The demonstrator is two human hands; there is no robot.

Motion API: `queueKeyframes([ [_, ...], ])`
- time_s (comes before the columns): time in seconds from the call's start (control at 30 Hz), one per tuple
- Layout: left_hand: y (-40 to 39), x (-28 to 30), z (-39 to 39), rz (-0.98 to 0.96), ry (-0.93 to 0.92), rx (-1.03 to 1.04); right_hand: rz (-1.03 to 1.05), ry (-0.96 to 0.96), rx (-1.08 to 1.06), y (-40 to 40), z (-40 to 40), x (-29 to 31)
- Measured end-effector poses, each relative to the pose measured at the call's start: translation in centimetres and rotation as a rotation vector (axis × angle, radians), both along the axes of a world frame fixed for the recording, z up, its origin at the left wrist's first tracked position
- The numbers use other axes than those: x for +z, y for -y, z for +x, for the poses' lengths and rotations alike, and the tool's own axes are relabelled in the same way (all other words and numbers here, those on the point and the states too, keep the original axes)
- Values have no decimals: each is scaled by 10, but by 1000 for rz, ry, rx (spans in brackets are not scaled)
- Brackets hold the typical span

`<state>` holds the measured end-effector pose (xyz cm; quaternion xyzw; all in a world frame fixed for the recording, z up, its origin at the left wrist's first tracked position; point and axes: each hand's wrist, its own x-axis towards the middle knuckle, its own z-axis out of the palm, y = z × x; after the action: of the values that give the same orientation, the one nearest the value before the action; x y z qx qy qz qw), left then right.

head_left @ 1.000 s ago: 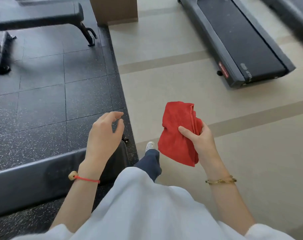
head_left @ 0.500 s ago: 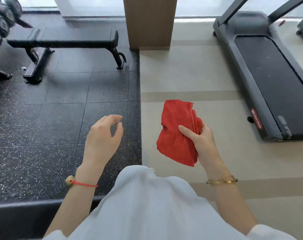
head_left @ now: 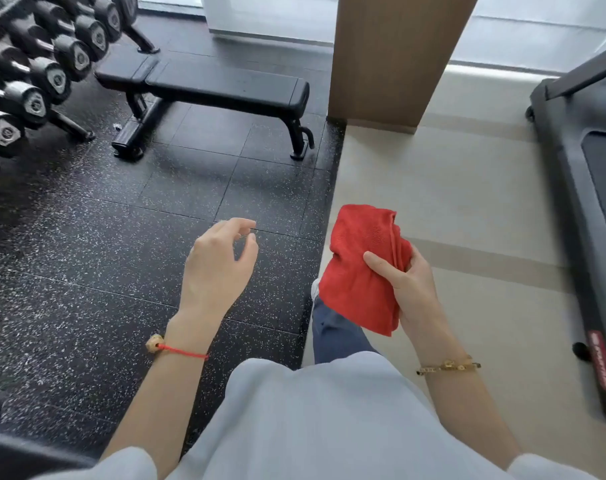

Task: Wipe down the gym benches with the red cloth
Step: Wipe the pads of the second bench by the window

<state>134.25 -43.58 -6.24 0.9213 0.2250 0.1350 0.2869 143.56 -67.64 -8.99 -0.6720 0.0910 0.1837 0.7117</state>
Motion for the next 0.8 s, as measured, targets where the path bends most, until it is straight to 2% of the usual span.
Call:
queueKeyframes([
  [0.27,-85,16,148,6,62,181,28,41,202,-113,207,11],
  [0.43,-136,20,218,-4,75,275,12,85,328,-191,302,22],
  [0.8,-282,6,367,-16,32,256,-23,18,262,-330,437,0],
])
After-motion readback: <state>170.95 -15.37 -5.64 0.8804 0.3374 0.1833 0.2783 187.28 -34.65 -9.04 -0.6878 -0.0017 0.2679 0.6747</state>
